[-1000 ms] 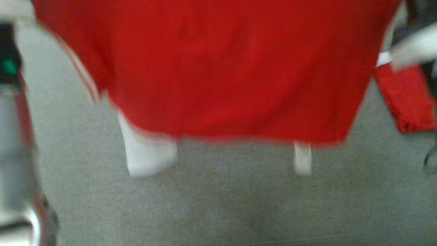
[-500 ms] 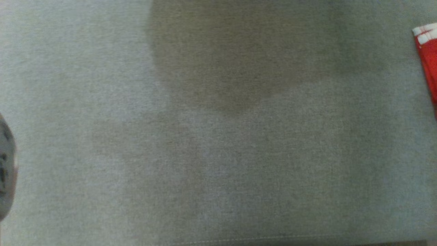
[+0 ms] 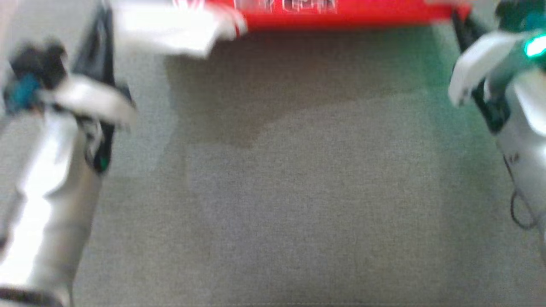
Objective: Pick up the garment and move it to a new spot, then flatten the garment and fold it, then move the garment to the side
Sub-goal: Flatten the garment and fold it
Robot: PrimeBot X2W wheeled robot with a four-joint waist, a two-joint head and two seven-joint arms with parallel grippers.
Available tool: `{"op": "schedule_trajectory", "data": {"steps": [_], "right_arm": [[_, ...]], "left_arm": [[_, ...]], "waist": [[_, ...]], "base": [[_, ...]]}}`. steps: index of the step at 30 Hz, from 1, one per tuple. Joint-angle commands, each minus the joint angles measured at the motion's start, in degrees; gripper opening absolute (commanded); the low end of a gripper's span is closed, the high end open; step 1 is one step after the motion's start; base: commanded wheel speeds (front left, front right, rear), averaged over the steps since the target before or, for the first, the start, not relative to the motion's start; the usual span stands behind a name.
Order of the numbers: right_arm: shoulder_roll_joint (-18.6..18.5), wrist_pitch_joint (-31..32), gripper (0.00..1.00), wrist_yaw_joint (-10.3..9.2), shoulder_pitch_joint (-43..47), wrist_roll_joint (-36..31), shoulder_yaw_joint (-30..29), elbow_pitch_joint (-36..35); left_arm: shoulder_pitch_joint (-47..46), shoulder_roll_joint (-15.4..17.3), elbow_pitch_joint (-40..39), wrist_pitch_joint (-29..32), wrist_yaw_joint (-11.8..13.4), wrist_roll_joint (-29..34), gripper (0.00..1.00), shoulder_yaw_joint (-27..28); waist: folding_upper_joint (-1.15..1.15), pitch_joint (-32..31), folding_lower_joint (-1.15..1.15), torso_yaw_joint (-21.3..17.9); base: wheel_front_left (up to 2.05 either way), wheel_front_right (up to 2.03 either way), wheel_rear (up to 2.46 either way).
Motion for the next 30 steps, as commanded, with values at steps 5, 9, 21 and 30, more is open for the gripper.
{"op": "schedule_trajectory", "data": {"steps": [5, 9, 21, 30], "right_arm": [[-5.6, 7.7, 0.00, -0.05, 7.2, 9.0, 8.2, -5.4], [-10.0, 12.8, 0.00, -0.05, 12.4, 15.5, 13.4, -10.8], [-20.1, 24.8, 0.00, -0.05, 25.1, 32.3, 22.5, -26.0], [-23.7, 25.6, 0.00, -0.05, 28.5, 35.6, 22.4, -31.6]], "left_arm": [[10.6, 7.1, -7.6, 2.7, 0.1, -4.2, 0.00, -5.8], [17.7, 10.5, -13.3, 6.6, 0.1, -6.3, 0.00, -10.6], [35.0, 18.9, -32.2, 18.4, 2.6, -11.1, 0.00, -13.8], [39.4, 22.1, -44.9, 23.1, 7.5, -12.8, 0.00, -12.7]], "waist": [[0.00, -4.9, 0.01, 0.4], [0.00, -7.8, 0.01, 0.2], [0.00, -16.0, 0.01, -2.0], [0.00, -16.2, 0.01, -2.7]], "base": [[0.00, 0.00, 0.00], [0.00, 0.00, 0.00], [0.00, 0.00, 0.00], [0.00, 0.00, 0.00]]}}
